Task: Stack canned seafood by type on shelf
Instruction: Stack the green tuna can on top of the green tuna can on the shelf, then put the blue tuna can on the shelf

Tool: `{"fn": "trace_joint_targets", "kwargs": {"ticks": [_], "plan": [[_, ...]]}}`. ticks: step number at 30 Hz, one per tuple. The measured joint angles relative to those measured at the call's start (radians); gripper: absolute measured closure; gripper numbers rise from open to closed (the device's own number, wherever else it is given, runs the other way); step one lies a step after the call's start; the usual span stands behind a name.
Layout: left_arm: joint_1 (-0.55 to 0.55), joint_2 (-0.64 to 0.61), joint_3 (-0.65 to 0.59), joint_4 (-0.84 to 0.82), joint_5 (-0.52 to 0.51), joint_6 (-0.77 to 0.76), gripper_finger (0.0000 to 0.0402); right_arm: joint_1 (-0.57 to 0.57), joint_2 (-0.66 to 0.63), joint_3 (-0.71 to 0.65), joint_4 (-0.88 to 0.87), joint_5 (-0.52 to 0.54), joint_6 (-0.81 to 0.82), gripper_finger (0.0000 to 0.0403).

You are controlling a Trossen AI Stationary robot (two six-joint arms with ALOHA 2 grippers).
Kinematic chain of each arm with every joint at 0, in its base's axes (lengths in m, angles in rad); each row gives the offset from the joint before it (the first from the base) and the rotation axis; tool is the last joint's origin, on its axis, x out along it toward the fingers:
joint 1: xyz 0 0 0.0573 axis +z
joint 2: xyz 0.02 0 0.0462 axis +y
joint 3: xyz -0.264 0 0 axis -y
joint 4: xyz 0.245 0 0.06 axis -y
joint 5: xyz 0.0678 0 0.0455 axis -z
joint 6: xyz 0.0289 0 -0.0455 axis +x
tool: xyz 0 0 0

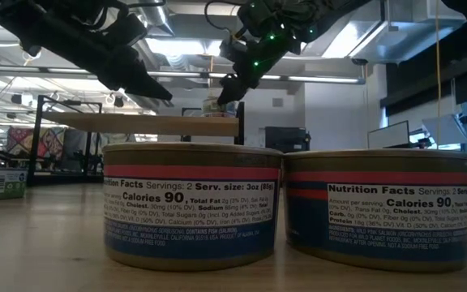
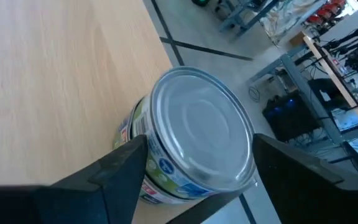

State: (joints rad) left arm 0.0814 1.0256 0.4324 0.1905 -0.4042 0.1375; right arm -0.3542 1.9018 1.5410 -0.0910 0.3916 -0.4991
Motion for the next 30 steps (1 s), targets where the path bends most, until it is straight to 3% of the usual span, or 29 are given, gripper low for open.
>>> {"fn": "trace_joint_targets", "kwargs": {"ticks": [8, 12, 24, 30], "plan": [[0.0, 0.0, 0.0, 0.0, 0.0, -0.003, 0.04, 0.009, -0.002, 0.0, 0.026, -0.031, -0.003, 0.0113], [-0.004, 0.0, 0.0, 0.0, 0.0, -0.003, 0.04, 0.058, -0.067, 0.0, -0.059, -0.03, -0.006, 0.0113], [-0.066, 0.0, 0.0, 0.002, 0.003, -0.074, 0.04, 0.367, -0.255, -0.007, -0.605, -0.078, 0.199, 0.0113], [-0.083, 0.0, 0.0, 0.012, 0.002, -0.124, 0.0367, 0.528, -0.253, -0.165, -0.618, -0.07, 0.279, 0.0113]]}}
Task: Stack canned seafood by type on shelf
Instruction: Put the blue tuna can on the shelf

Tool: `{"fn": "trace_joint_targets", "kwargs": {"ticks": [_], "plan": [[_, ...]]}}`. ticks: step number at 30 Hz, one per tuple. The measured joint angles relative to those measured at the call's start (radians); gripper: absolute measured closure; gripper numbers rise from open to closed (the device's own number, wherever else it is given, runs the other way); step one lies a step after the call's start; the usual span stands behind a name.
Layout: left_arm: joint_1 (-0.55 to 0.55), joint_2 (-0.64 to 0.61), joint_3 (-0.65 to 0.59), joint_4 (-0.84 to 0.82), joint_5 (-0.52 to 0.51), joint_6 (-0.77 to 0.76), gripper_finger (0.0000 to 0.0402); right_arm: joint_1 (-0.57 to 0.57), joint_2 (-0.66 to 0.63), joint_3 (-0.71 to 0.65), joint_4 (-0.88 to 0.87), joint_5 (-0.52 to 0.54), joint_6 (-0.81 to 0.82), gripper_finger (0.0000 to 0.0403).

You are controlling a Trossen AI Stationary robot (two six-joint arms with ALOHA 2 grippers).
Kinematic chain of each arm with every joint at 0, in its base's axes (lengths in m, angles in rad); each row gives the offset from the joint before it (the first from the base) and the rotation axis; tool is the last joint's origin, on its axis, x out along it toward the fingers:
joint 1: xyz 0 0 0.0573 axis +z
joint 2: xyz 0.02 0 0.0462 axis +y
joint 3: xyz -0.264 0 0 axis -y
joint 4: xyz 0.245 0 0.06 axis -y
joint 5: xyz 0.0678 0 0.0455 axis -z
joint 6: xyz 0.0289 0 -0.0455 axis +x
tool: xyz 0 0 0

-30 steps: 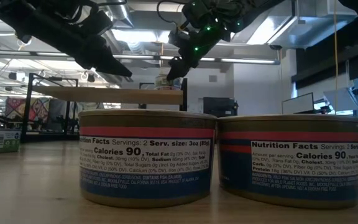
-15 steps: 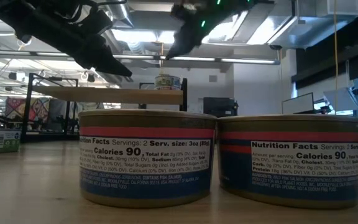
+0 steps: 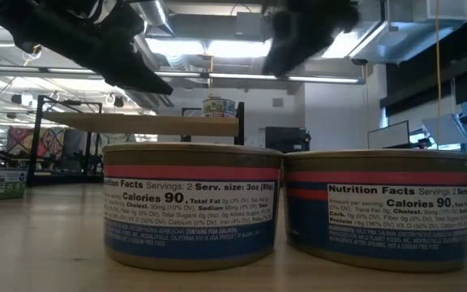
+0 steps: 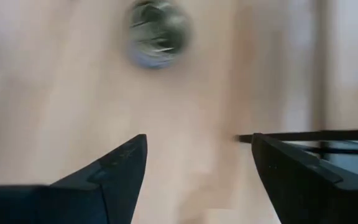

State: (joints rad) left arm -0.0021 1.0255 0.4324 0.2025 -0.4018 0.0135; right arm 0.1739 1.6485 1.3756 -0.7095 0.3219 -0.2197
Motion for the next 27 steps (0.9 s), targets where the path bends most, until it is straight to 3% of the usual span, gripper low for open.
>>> {"fn": "trace_joint_targets", "kwargs": {"ticks": [6, 13, 19, 27], "plan": [[-0.025, 0.023, 0.0, 0.006, 0.001, -0.046, 0.0271, 0.08, 0.002, -0.233, 0.282, -0.001, 0.066, 0.0113], [-0.069, 0.102, 0.007, 0.013, 0.113, -0.136, 0.0185, 0.079, 0.002, -0.457, 0.664, -0.001, 0.085, 0.0114], [-0.117, 0.187, 0.007, 0.011, 0.113, -0.219, 0.0181, 0.052, 0.011, -0.598, 1.015, -0.027, 0.085, 0.0114], [-0.165, 0.323, 0.008, 0.016, 0.113, -0.244, 0.0236, 0.041, 0.012, -0.643, 1.126, -0.02, 0.085, 0.0114]]}}
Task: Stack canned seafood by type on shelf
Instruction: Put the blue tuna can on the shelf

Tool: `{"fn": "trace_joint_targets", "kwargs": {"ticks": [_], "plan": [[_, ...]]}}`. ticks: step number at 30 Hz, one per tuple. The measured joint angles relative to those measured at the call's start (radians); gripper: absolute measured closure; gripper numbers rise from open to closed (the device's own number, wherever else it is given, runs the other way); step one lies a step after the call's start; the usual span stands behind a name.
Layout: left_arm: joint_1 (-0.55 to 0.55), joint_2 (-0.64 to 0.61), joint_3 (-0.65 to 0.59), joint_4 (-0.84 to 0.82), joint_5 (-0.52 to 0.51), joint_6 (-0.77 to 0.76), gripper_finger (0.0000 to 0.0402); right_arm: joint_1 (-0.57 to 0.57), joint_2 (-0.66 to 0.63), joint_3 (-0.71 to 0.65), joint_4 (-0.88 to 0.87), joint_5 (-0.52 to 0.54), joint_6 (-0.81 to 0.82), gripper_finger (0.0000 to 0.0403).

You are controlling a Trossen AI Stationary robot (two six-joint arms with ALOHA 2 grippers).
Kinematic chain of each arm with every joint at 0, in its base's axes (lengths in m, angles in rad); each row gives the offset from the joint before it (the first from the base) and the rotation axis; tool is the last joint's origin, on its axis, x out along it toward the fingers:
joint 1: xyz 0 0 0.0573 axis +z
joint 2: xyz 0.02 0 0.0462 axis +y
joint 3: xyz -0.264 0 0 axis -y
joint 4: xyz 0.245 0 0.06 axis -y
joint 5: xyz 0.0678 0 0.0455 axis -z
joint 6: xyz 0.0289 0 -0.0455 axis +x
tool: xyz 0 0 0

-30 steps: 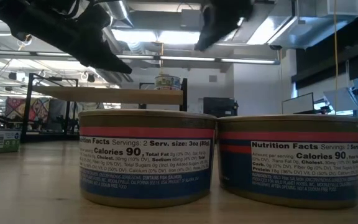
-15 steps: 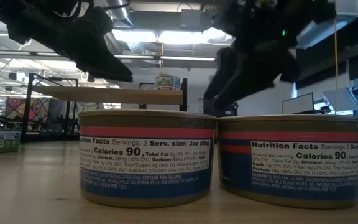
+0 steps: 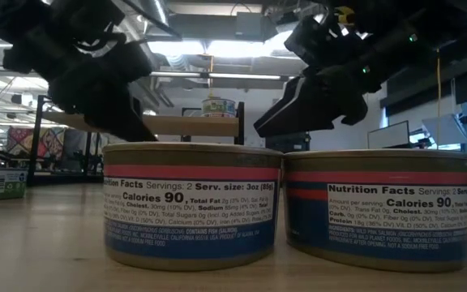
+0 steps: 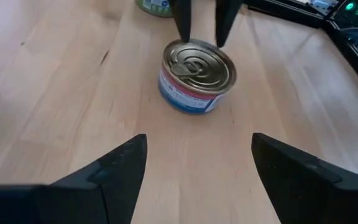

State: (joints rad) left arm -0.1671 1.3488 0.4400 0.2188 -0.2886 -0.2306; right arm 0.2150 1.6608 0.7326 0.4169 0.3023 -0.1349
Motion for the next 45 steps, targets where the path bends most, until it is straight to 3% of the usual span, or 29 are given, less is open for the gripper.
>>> {"fn": "trace_joint_targets", "kwargs": {"ticks": [10, 16, 22, 27, 35, 45], "plan": [[-0.004, -0.005, -0.019, -0.037, -0.004, 0.053, 0.0392, 0.0, 0.0, 0.0, 0.003, 0.019, -0.001, 0.0114], [-0.003, 0.0, -0.111, 0.104, -0.006, 0.035, 0.0385, -0.007, 0.0, 0.0, 0.039, 0.016, -0.004, 0.0114], [-0.003, 0.0, -0.194, 0.248, -0.006, 0.012, 0.0398, -0.024, 0.042, 0.006, 0.127, -0.066, -0.064, 0.0114], [-0.003, 0.007, -0.247, 0.348, -0.006, 0.01, 0.04, -0.027, 0.152, 0.068, 0.134, -0.067, -0.22, 0.0114], [-0.002, 0.008, -0.3, 0.421, -0.008, 0.0, 0.04, -0.034, 0.313, 0.236, 0.093, 0.054, -0.537, 0.0114], [-0.002, 0.008, -0.309, 0.431, -0.011, 0.001, 0.0398, -0.054, 0.426, 0.41, -0.034, 0.109, -0.87, 0.0114]]}}
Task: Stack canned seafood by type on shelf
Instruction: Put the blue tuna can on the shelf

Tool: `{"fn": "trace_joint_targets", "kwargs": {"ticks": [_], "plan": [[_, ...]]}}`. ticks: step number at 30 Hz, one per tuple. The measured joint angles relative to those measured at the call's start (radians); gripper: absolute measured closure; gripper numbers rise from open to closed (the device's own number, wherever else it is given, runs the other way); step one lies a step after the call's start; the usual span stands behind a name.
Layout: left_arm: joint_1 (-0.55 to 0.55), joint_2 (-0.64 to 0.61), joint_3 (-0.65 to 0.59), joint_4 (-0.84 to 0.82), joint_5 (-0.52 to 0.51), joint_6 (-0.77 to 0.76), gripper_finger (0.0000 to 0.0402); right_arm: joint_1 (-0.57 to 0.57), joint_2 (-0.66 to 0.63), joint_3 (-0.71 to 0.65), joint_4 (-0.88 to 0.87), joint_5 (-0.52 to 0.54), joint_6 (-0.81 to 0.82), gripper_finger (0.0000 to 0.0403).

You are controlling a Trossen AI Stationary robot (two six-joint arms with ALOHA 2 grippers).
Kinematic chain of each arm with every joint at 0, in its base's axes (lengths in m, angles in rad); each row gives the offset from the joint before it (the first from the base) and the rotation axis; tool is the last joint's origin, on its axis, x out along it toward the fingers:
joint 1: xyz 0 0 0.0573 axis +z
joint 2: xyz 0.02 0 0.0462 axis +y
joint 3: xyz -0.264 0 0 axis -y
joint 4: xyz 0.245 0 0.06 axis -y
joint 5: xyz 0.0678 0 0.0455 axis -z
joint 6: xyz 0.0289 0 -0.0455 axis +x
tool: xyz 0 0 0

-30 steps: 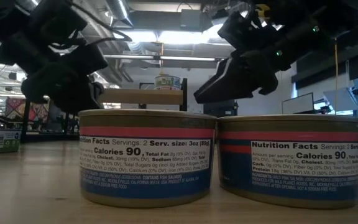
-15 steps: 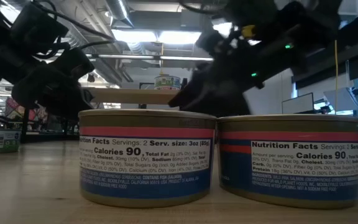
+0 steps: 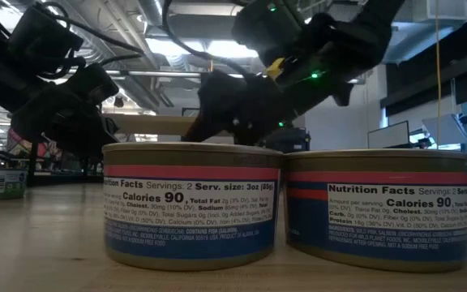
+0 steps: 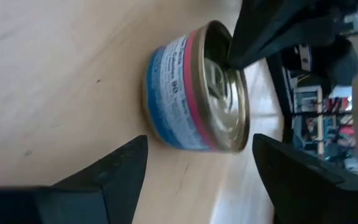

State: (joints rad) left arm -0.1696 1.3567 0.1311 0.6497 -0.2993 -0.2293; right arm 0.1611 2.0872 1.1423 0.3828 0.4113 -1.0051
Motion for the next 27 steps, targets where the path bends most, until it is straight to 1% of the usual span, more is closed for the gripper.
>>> {"fn": "trace_joint_targets", "kwargs": {"ticks": [5, 9, 11, 15, 20, 27], "plan": [[0.0, 0.0, -0.009, 0.009, -0.005, 0.003, 0.04, -0.008, 0.028, 0.038, -0.026, -0.016, -0.094, 0.0114], [0.0, 0.001, -0.02, 0.02, -0.019, -0.003, 0.0397, -0.023, 0.035, 0.04, -0.037, -0.044, -0.154, 0.0114], [0.0, 0.001, -0.038, 0.053, -0.023, -0.004, 0.0399, -0.029, 0.036, 0.041, -0.035, -0.047, -0.156, 0.0114], [0.0, 0.003, -0.072, 0.123, -0.024, -0.004, 0.0399, -0.047, 0.05, 0.048, -0.024, -0.088, -0.165, 0.0114], [0.0, 0.003, -0.077, 0.122, -0.027, -0.009, 0.0398, -0.065, 0.098, 0.107, -0.036, -0.093, -0.183, 0.0114], [0.0, 0.002, -0.077, 0.127, -0.037, -0.008, 0.0397, -0.077, 0.153, 0.195, -0.128, -0.135, -0.185, 0.0114]]}}
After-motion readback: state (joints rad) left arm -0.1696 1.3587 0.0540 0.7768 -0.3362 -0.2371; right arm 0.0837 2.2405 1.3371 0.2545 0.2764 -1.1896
